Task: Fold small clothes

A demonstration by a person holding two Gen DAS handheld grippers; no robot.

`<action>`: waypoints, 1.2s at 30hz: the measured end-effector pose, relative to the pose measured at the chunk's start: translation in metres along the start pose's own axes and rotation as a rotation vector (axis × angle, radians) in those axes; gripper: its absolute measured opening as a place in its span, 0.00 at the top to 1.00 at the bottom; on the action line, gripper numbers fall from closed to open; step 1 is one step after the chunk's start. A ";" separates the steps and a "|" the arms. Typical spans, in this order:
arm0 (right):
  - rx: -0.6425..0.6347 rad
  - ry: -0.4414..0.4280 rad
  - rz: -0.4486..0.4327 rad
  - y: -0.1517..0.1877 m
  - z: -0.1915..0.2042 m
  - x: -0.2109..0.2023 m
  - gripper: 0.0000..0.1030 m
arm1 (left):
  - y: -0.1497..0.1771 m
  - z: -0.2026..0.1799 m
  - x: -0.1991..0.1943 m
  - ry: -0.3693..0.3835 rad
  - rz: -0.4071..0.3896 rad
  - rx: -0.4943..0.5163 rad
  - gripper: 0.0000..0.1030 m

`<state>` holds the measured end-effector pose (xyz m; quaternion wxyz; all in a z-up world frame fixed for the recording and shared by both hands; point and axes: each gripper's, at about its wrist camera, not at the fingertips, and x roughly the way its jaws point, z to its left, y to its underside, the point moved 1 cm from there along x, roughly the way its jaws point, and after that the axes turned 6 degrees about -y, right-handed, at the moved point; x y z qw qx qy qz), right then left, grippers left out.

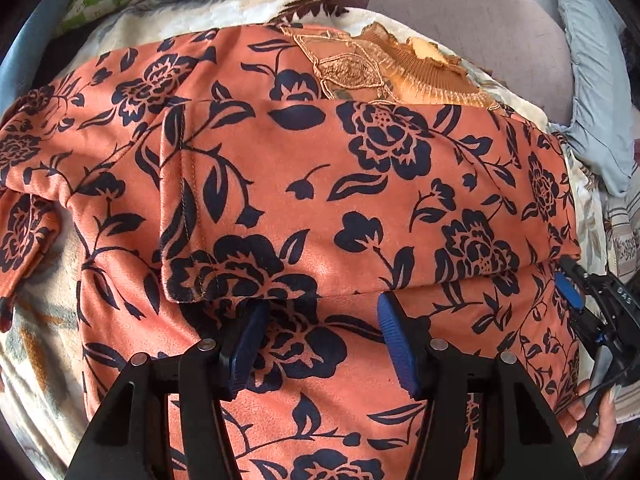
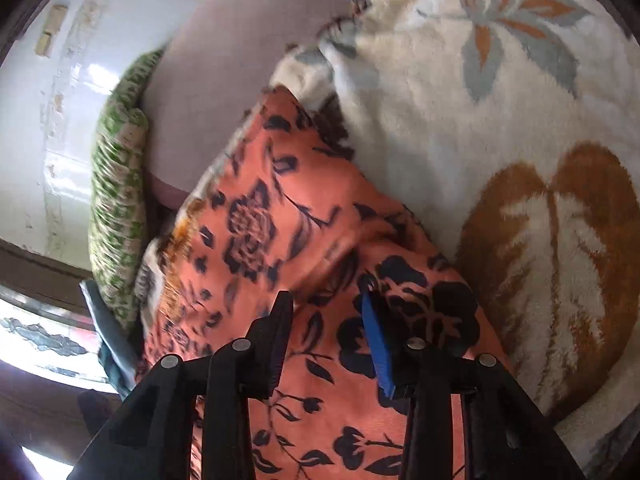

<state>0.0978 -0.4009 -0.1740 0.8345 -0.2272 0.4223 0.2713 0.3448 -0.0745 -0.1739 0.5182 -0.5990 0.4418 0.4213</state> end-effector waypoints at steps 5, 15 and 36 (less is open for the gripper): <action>-0.091 0.030 -0.062 0.014 0.027 -0.024 0.65 | 0.012 0.043 -0.040 0.115 -0.053 -0.098 0.47; -0.318 -0.013 0.088 0.080 0.123 0.007 0.61 | 0.071 0.216 -0.095 0.300 -0.125 -0.600 0.46; -0.436 -0.047 0.300 0.151 0.174 0.062 0.61 | 0.074 0.338 -0.091 0.338 -0.279 -0.965 0.91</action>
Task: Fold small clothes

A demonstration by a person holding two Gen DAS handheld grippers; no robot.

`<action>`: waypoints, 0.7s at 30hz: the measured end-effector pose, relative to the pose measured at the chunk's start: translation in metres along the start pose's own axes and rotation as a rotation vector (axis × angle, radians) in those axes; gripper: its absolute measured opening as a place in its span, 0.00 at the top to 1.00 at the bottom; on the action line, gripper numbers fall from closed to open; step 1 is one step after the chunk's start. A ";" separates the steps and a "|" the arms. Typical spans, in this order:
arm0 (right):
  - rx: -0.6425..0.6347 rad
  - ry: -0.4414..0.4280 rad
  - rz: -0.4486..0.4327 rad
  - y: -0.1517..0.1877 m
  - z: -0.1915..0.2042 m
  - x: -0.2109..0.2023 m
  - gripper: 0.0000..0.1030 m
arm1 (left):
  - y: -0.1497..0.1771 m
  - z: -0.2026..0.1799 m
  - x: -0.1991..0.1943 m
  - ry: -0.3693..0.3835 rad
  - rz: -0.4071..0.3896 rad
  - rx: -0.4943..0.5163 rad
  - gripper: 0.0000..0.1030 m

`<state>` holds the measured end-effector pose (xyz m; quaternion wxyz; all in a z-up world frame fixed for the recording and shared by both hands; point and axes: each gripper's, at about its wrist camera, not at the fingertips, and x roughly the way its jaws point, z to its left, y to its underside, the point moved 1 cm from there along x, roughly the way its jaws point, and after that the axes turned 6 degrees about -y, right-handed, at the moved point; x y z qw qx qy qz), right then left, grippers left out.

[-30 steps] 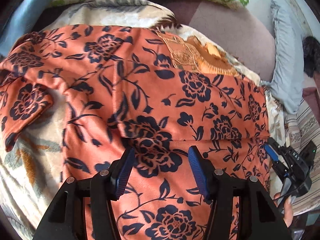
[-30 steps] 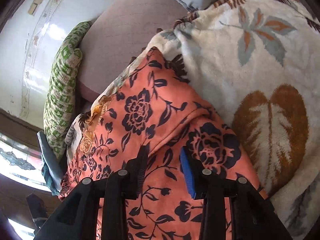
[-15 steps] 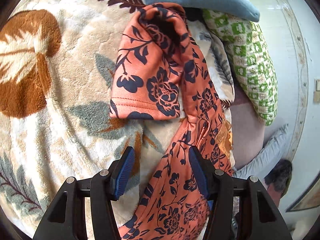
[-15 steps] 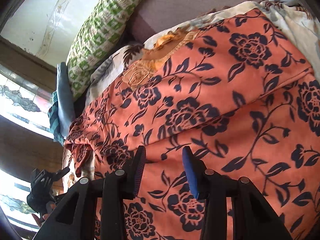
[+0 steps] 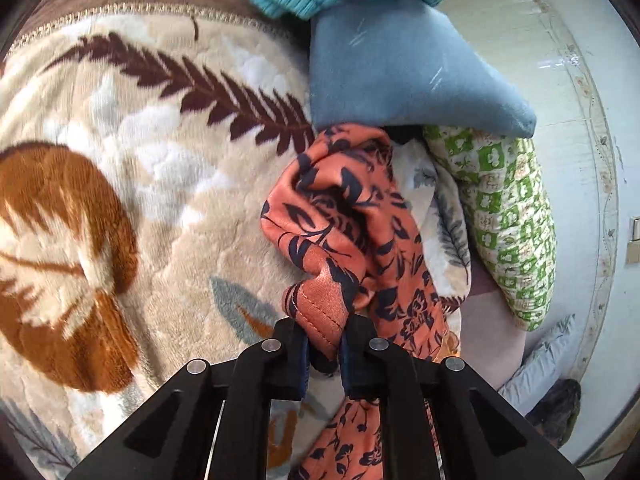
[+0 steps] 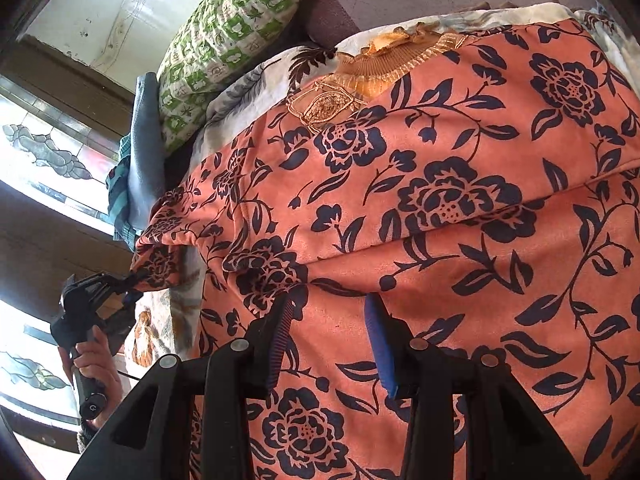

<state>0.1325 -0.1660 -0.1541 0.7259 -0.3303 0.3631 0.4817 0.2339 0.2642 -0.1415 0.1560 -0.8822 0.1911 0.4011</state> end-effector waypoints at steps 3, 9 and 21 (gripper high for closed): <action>0.020 -0.009 0.005 0.001 -0.005 0.005 0.61 | -0.005 -0.029 -0.038 0.050 -0.088 0.051 0.91; 0.038 -0.027 -0.014 0.003 -0.014 -0.006 0.61 | 0.029 -0.143 -0.106 0.127 -0.226 0.303 0.91; 0.200 0.048 -0.210 0.011 -0.117 -0.108 0.61 | 0.264 -0.290 0.004 0.080 0.123 0.765 0.91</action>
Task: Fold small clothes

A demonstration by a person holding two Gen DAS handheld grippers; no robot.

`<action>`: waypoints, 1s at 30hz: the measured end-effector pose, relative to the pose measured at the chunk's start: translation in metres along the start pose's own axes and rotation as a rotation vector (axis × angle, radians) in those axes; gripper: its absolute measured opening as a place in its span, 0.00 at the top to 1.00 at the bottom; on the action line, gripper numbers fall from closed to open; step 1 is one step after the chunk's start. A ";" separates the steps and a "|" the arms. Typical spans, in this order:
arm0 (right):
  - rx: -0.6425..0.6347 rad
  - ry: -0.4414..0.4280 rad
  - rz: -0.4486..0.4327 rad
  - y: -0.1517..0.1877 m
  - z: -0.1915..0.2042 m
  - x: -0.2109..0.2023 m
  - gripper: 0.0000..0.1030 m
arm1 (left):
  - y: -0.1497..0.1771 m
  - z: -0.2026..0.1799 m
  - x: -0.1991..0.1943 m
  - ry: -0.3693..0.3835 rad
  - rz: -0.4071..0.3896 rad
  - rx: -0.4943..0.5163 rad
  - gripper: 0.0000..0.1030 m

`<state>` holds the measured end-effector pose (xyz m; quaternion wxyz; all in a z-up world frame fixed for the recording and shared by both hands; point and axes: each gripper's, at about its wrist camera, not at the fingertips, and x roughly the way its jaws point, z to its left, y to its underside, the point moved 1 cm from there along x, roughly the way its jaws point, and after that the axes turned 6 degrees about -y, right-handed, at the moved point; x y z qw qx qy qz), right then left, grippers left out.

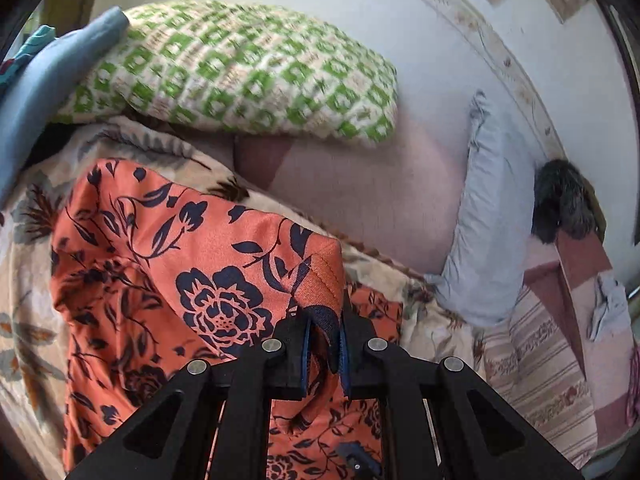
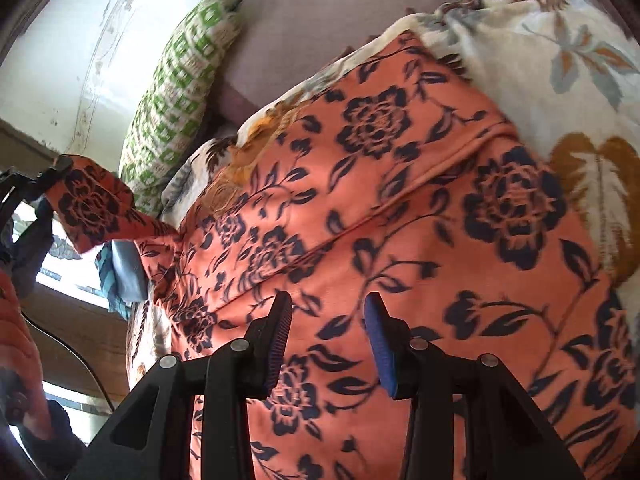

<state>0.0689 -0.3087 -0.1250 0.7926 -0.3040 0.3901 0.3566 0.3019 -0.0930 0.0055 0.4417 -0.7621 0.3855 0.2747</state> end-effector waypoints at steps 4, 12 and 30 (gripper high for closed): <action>0.066 0.030 -0.042 -0.003 -0.040 -0.027 0.61 | 0.045 -0.037 0.073 -0.045 0.227 0.089 0.89; 0.115 0.024 -0.077 -0.011 -0.061 -0.032 0.60 | 0.051 -0.025 0.068 0.090 0.359 0.149 0.64; 0.048 -0.089 0.013 -0.041 0.023 0.076 0.49 | 0.000 0.243 -0.045 0.044 0.144 -0.363 0.47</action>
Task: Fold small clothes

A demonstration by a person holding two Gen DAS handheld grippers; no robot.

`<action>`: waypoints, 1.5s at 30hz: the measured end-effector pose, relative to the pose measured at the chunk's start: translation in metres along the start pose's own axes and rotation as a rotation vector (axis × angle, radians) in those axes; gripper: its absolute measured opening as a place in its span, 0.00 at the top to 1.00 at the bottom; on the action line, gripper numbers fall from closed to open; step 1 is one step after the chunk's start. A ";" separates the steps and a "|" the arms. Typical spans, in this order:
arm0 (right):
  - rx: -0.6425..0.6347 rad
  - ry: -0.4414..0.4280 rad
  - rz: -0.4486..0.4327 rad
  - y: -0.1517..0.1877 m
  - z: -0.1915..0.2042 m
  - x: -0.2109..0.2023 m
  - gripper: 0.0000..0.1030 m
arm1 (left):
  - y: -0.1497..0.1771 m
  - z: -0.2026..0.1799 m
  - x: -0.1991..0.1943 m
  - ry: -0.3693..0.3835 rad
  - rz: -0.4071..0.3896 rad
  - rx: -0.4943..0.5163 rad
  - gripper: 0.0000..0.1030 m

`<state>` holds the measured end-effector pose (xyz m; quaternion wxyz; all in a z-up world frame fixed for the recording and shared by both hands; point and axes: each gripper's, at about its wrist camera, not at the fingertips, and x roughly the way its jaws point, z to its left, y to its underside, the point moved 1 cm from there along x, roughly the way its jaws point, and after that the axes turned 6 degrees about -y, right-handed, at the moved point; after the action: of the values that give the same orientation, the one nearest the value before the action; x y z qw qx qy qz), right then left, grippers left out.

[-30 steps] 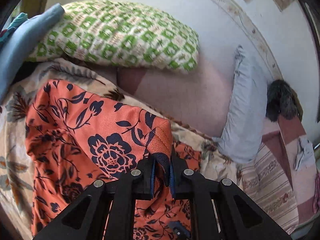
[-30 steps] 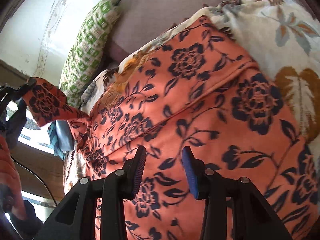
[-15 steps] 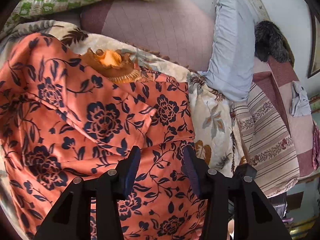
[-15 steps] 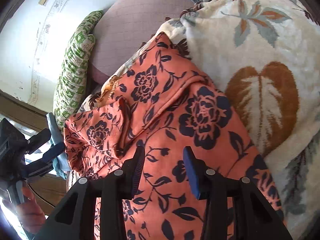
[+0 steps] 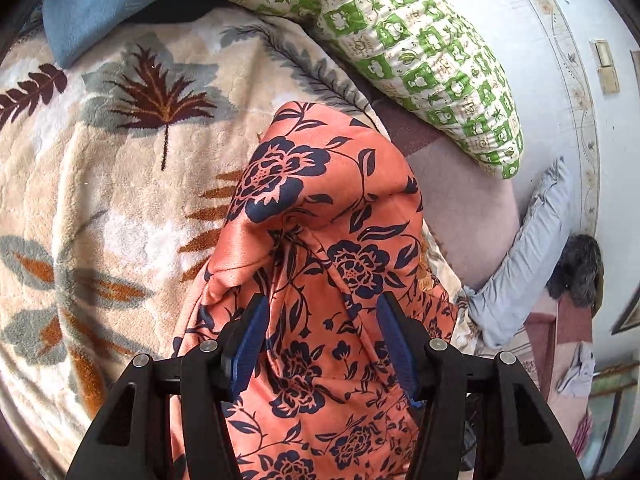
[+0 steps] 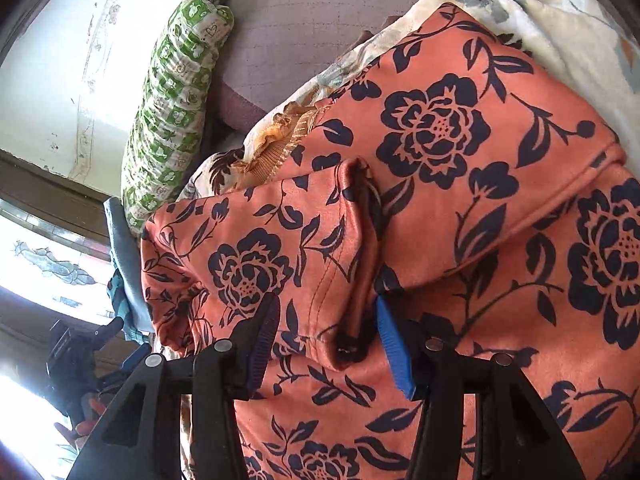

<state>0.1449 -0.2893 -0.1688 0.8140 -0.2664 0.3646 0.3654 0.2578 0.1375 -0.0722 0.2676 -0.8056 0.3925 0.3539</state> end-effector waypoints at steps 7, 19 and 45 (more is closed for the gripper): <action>0.005 -0.065 0.006 -0.006 -0.001 0.003 0.49 | -0.008 0.012 0.057 -0.056 0.024 -0.083 0.47; -0.144 -0.012 0.005 -0.020 0.025 0.005 0.94 | -0.031 0.009 0.060 -0.186 -0.100 -0.080 0.95; -0.066 0.024 -0.127 -0.048 -0.034 -0.063 0.93 | -0.015 -0.008 0.099 -0.101 -0.008 -0.085 0.76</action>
<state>0.1401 -0.3669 -0.1306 0.8221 -0.3199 0.3444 0.3214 0.3167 0.0956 -0.1426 0.2543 -0.7989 0.3598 0.4095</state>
